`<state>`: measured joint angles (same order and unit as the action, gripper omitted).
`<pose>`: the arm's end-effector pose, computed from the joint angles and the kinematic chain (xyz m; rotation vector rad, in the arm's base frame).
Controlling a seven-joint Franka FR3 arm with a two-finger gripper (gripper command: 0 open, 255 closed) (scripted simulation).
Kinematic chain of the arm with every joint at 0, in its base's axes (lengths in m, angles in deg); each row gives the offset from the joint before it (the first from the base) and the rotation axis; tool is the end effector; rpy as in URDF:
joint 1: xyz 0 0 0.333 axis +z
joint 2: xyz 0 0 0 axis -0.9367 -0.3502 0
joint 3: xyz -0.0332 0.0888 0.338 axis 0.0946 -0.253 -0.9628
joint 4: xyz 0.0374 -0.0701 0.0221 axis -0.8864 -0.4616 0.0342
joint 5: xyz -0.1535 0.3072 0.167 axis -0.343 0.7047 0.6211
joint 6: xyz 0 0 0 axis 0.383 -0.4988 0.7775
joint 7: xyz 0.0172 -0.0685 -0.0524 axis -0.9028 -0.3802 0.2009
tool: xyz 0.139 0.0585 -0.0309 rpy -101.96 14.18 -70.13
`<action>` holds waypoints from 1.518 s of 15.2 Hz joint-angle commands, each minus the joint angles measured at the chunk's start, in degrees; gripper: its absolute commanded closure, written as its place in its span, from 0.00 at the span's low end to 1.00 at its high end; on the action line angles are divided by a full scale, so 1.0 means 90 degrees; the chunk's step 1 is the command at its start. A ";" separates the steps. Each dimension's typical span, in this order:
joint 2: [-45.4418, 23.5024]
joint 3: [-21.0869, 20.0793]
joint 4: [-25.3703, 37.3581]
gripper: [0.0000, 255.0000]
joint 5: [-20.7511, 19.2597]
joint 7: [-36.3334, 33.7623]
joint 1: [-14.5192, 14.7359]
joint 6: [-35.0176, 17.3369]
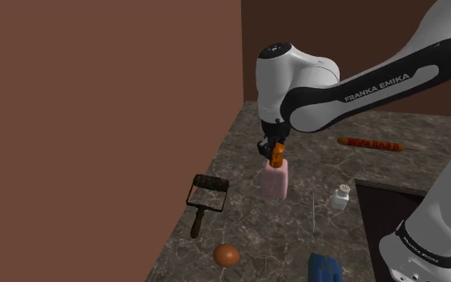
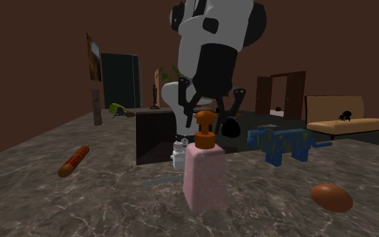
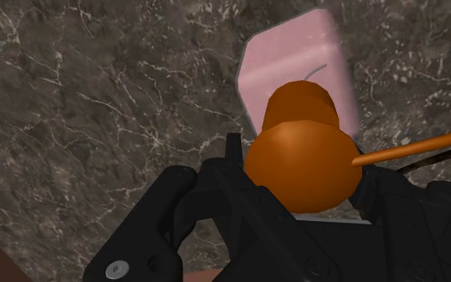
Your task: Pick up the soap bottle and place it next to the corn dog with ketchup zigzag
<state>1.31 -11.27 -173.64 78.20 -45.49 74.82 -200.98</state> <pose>0.3954 0.1653 0.4147 2.9479 0.1085 0.0884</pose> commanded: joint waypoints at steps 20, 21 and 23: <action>0.0456 0.0141 0.1400 1.00 0.0179 0.0405 0.0025 0.1809; 0.0461 0.0145 0.1481 1.00 0.0181 0.0420 0.0024 0.1893; 0.0466 0.0153 0.1647 1.00 0.0183 0.0448 0.0020 0.2061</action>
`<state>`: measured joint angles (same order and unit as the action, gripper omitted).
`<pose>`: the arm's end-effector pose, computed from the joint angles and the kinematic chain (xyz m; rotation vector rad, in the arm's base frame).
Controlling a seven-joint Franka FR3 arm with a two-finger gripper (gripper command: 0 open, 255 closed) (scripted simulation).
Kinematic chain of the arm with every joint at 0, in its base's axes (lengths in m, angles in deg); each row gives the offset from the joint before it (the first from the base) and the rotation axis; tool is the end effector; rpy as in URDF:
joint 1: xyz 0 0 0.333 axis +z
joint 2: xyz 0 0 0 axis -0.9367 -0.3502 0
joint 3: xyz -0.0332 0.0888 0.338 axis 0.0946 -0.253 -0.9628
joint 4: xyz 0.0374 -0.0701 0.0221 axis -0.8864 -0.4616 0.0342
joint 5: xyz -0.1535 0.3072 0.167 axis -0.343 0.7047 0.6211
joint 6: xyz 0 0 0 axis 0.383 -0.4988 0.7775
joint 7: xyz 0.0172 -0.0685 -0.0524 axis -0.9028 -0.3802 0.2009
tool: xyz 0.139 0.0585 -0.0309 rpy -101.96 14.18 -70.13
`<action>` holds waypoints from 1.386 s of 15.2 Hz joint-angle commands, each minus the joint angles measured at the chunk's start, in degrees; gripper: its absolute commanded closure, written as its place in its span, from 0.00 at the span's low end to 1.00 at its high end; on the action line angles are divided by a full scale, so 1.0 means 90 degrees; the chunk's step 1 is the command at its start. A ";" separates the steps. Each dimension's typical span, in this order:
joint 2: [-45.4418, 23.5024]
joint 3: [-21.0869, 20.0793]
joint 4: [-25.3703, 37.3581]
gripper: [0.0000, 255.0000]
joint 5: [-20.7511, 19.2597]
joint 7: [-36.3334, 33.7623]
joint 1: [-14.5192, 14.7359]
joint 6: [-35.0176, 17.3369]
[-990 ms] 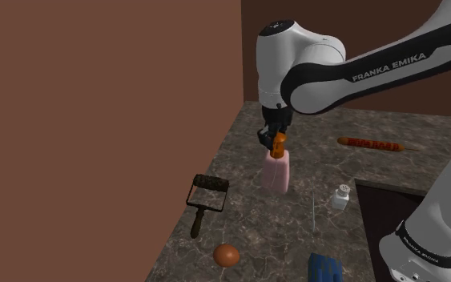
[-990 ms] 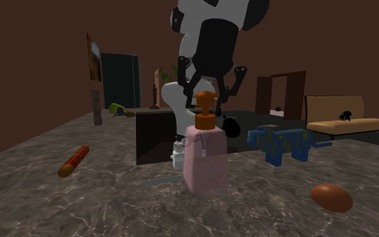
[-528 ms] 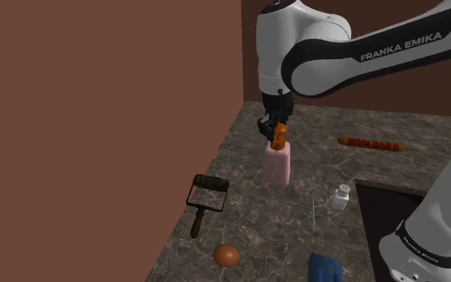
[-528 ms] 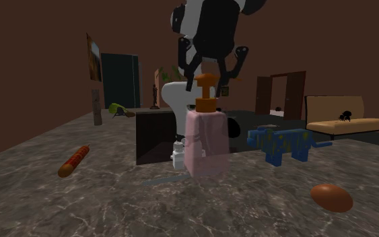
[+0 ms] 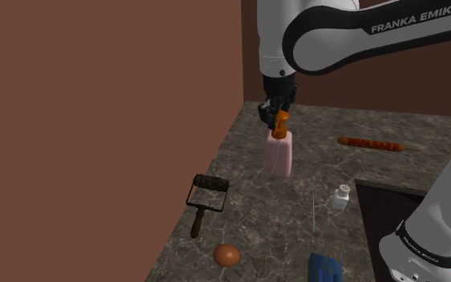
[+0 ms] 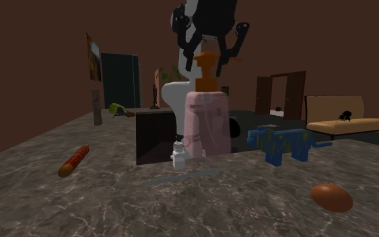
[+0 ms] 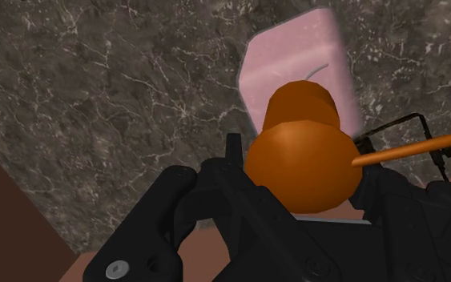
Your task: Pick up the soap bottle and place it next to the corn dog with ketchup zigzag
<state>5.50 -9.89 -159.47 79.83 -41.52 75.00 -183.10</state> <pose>0.3912 0.1644 0.5325 2.9480 0.1089 0.0885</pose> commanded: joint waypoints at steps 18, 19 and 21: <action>-0.0212 0.0017 0.1809 1.00 -0.0050 0.0206 -0.0060 0.1590; -0.0238 0.0014 0.1920 1.00 -0.0057 0.0214 -0.0064 0.1676; -0.0294 0.0008 0.2148 1.00 -0.0071 0.0230 -0.0072 0.1848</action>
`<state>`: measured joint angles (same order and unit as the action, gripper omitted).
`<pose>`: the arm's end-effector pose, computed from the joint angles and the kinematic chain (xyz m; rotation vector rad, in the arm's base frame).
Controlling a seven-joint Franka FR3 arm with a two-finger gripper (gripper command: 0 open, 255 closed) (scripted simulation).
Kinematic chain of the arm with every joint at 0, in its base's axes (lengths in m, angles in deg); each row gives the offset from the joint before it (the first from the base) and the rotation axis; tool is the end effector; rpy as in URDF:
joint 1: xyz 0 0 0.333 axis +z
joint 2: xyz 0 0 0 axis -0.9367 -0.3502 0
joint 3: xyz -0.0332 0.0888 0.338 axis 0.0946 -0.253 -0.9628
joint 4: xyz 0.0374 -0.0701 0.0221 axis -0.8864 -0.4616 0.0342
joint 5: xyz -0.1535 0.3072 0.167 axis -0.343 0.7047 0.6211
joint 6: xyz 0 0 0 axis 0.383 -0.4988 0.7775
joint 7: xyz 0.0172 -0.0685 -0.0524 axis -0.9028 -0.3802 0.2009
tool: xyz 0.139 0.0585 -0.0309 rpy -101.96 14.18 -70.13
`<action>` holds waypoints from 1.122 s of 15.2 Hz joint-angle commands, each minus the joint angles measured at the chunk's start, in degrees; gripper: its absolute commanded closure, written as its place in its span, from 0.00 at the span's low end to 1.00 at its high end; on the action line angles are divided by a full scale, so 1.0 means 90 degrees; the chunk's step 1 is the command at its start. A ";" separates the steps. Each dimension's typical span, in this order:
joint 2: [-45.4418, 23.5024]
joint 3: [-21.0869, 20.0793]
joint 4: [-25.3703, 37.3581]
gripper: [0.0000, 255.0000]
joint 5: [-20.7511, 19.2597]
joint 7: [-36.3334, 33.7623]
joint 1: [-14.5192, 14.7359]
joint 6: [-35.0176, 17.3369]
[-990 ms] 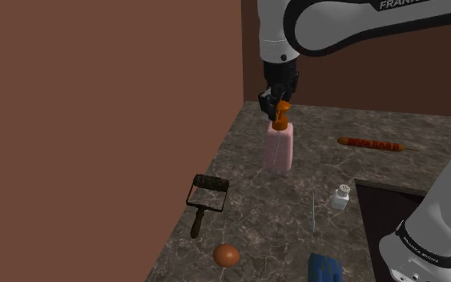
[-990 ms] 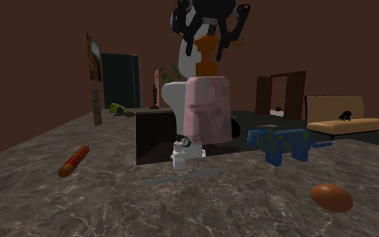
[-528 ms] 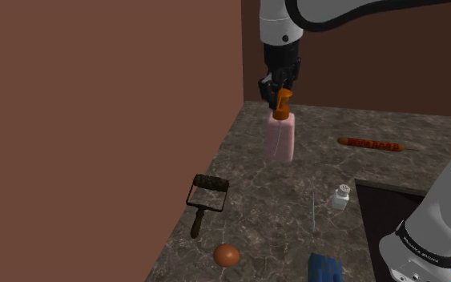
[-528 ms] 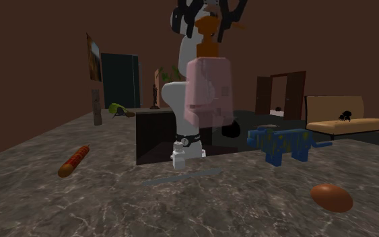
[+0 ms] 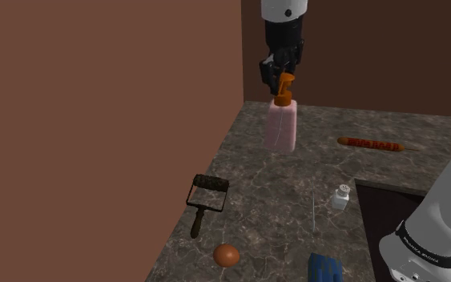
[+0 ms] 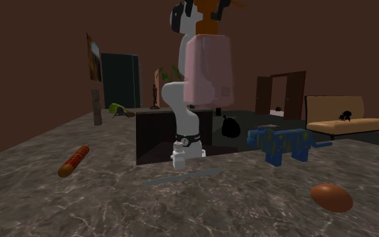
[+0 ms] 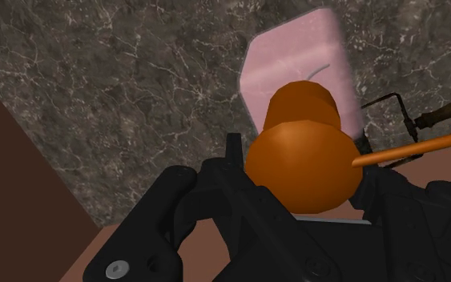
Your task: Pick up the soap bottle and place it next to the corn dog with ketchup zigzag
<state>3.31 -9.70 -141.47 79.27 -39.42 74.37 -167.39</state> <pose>0.3917 0.1637 0.6393 2.9479 0.1087 0.0887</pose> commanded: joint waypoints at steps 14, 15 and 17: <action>0.0890 0.0617 -0.0086 1.00 -0.0034 0.0887 -0.0155 0.0676; 0.1069 0.0730 -0.0243 1.00 -0.0053 0.1024 -0.0171 0.0678; 0.1411 0.0957 -0.0533 1.00 -0.0111 0.1293 -0.0202 0.0691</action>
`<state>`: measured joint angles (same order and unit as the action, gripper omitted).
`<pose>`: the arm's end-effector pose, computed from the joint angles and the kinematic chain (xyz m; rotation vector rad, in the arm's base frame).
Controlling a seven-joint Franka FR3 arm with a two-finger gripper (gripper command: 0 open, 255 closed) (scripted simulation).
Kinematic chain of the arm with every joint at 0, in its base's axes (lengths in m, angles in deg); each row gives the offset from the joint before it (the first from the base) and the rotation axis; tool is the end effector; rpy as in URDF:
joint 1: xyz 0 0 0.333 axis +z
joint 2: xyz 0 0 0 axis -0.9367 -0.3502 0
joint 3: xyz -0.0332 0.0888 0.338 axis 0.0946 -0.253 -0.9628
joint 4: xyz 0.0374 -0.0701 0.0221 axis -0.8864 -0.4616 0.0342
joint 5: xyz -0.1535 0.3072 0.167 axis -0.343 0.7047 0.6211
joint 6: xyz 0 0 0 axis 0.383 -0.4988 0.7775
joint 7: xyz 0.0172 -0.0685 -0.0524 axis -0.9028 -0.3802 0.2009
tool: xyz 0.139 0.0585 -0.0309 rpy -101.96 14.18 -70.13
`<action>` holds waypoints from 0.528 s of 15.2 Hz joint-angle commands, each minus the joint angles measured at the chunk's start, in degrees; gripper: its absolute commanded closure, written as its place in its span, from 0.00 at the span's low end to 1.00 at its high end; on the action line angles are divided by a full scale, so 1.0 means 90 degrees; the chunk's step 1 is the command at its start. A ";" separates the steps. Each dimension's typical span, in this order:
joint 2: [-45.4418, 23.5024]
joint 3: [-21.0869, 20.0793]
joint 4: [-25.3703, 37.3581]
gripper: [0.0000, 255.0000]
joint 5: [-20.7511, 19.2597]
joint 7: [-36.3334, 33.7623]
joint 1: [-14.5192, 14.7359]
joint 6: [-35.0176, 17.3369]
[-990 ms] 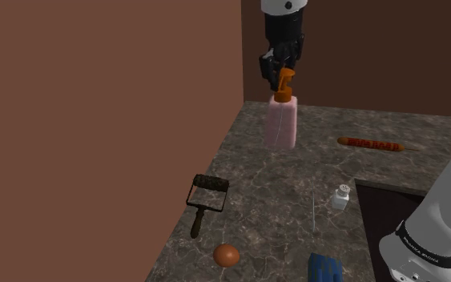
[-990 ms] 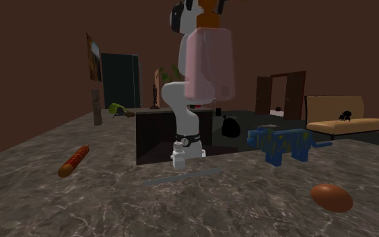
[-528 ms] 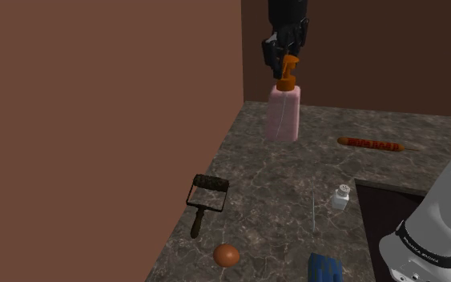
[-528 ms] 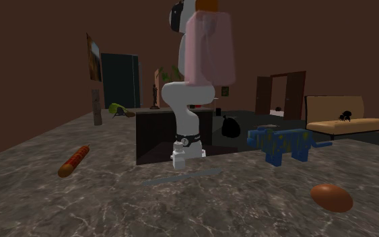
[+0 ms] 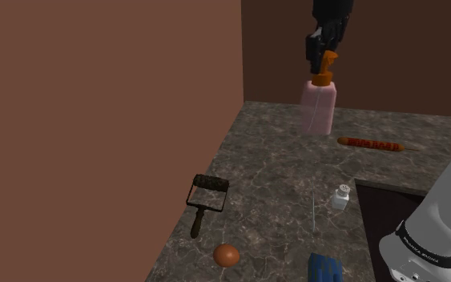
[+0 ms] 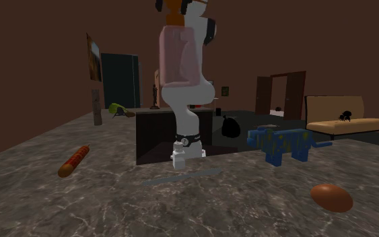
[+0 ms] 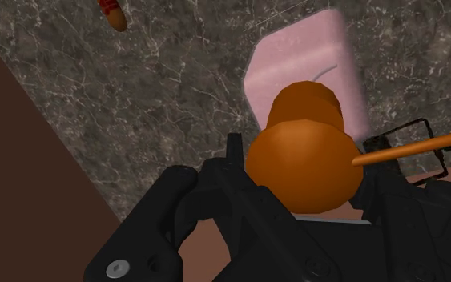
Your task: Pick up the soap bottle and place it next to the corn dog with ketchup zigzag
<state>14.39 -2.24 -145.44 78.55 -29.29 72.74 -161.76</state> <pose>0.3332 0.0772 0.6768 2.9468 0.1068 0.0886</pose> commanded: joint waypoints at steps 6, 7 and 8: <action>0.1085 0.0814 -0.0777 1.00 -0.0336 0.0975 -0.0136 0.0164; 0.1218 0.0931 -0.0865 1.00 -0.0405 0.1110 -0.0157 0.0185; 0.1346 0.1050 -0.0946 1.00 -0.0478 0.1246 -0.0179 0.0208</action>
<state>25.19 5.91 -153.32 75.02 -19.68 71.39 -160.34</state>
